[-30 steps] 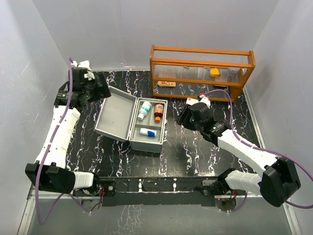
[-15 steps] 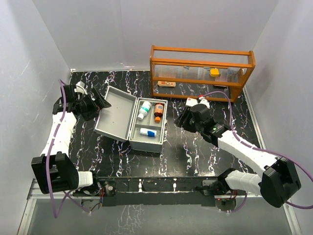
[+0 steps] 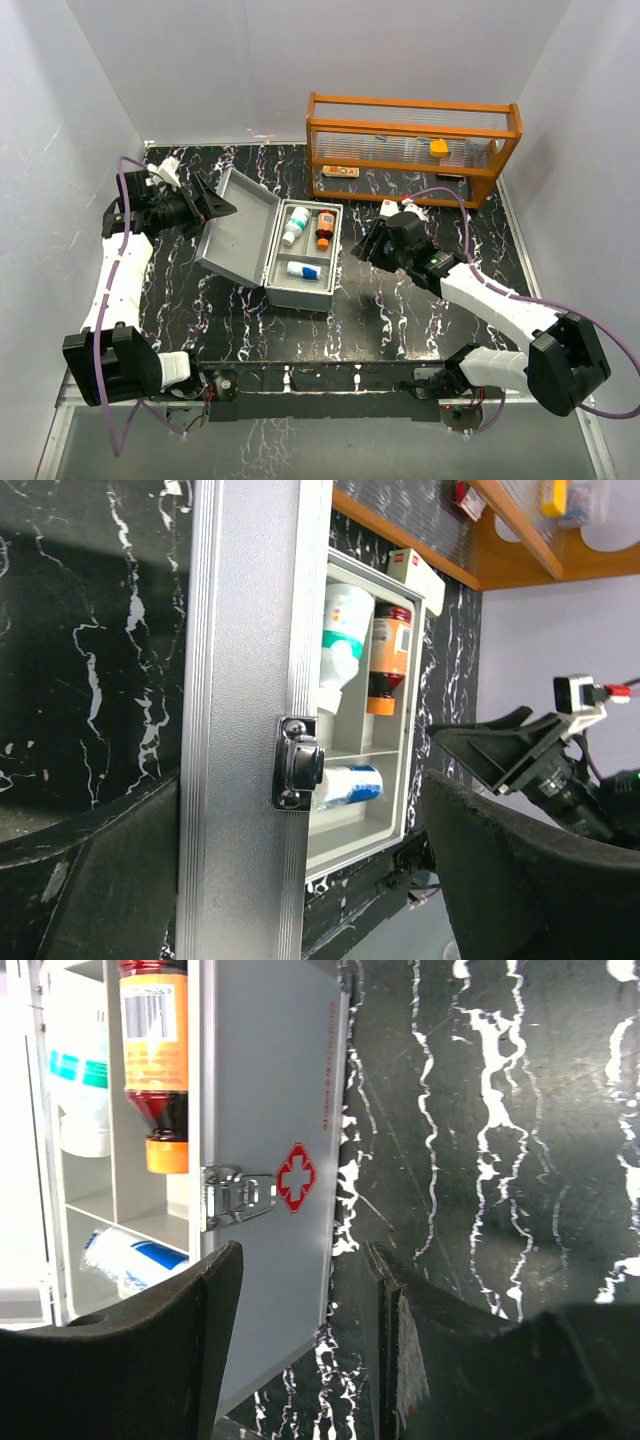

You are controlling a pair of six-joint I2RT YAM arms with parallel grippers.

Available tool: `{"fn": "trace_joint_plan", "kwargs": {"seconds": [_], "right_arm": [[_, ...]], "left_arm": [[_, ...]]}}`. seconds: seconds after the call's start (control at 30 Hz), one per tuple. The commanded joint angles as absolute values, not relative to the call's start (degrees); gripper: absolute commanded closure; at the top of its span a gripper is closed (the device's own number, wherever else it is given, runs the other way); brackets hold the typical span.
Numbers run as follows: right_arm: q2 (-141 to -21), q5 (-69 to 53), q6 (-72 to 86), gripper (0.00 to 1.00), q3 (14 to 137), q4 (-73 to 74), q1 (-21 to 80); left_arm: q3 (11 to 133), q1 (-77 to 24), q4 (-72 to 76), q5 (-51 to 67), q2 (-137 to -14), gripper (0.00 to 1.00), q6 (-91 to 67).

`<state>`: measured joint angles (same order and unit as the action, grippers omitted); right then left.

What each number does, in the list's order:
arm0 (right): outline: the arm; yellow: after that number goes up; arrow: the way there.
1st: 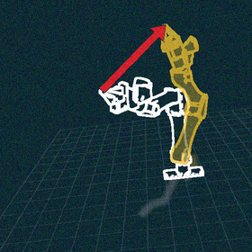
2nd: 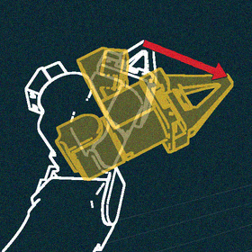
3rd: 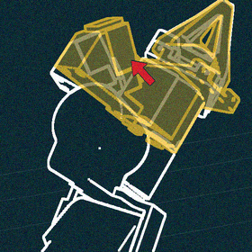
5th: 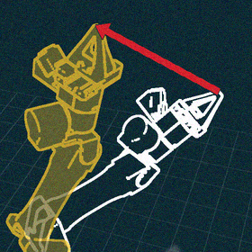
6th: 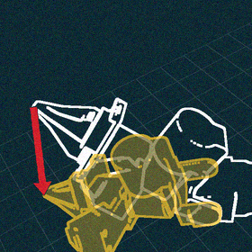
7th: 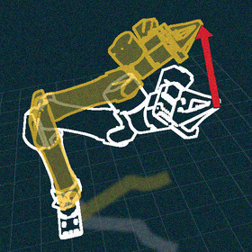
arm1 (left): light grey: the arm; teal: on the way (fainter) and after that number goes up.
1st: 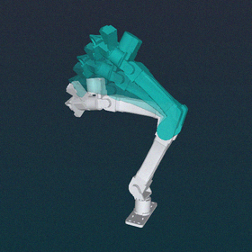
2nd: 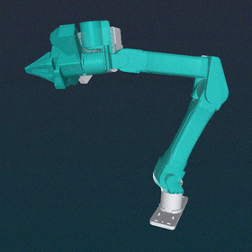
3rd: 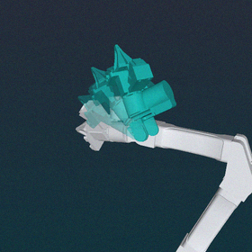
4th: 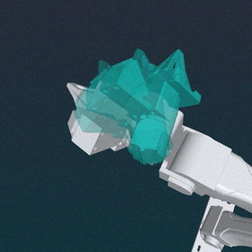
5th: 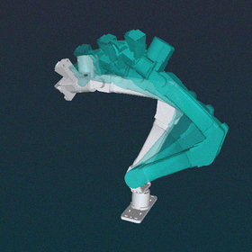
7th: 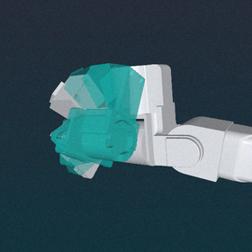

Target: Organize the medicine kit

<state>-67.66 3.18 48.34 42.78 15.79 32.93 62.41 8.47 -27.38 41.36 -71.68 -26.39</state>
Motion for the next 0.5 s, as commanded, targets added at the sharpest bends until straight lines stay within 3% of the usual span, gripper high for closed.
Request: {"fn": "trace_joint_plan", "kwargs": {"seconds": [0.0, 0.2, 0.47], "right_arm": [[-68.34, -3.61, 49.13, 0.52, 43.69, 7.59, 32.77], [-71.02, -20.34, 49.84, 0.51, 45.94, -1.25, 32.80], [-70.27, -16.75, 51.70, 0.46, 47.94, 0.47, 32.87]], "left_arm": [[66.97, 8.62, -28.59, 47.39, -70.47, 0.12, -25.53], [67.69, 8.10, -25.43, 53.27, -71.14, 0.21, -29.95], [71.16, -2.92, -28.25, 47.87, -72.30, 0.35, -29.45]]}}
